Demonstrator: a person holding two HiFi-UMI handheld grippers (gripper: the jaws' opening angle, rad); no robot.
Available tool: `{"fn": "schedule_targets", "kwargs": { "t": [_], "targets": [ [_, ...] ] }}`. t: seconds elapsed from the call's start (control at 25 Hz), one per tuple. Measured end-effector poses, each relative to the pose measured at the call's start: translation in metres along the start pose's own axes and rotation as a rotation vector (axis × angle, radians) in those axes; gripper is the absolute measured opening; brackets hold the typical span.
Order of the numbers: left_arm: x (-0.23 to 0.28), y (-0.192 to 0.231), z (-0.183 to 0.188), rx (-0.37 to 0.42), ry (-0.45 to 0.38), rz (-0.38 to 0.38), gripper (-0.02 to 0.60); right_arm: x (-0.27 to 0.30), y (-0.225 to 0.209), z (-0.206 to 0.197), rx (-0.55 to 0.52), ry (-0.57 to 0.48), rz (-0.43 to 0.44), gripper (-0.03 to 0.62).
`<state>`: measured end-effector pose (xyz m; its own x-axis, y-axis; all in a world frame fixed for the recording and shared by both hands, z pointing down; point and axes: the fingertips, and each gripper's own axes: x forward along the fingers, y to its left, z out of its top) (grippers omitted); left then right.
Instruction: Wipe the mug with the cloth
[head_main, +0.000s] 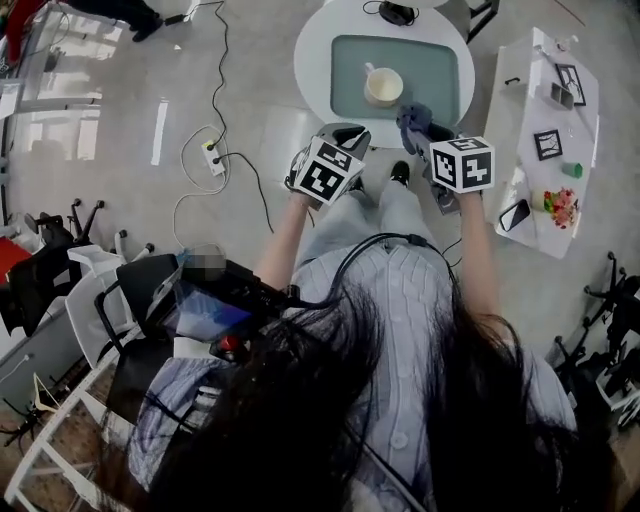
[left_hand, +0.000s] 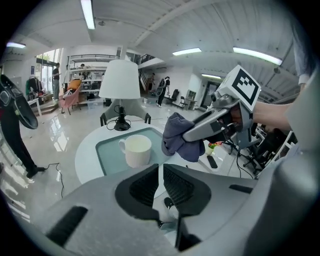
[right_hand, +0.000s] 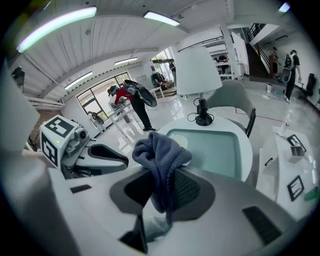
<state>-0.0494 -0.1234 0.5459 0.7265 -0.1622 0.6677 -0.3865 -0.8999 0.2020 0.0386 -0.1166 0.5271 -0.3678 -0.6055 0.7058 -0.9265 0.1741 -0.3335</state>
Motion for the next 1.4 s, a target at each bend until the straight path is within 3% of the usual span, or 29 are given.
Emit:
{"fn": "schedule_targets", "kwargs": {
  "t": [0.36, 0.52, 0.76, 0.96, 1.4],
  "targets": [
    [0.020, -0.041, 0.003, -0.010, 0.010, -0.027, 0.041, -0.027, 0.000, -0.036, 0.043, 0.007, 0.022, 0.098],
    [0.021, -0.056, 0.009, -0.028, 0.001, 0.004, 0.041, -0.043, -0.004, -0.053, 0.042, 0.004, 0.034, 0.098],
    [0.020, -0.098, 0.014, -0.149, -0.064, 0.063, 0.040, -0.078, -0.010, -0.085, 0.042, -0.010, 0.063, 0.098],
    [0.019, -0.147, 0.005, -0.180, -0.092, 0.114, 0.040, -0.112, -0.007, -0.114, 0.015, -0.030, 0.107, 0.098],
    [-0.005, -0.211, -0.025, -0.264, -0.126, 0.242, 0.038, -0.162, 0.003, -0.170, -0.069, -0.033, 0.162, 0.098]
  ]
}}
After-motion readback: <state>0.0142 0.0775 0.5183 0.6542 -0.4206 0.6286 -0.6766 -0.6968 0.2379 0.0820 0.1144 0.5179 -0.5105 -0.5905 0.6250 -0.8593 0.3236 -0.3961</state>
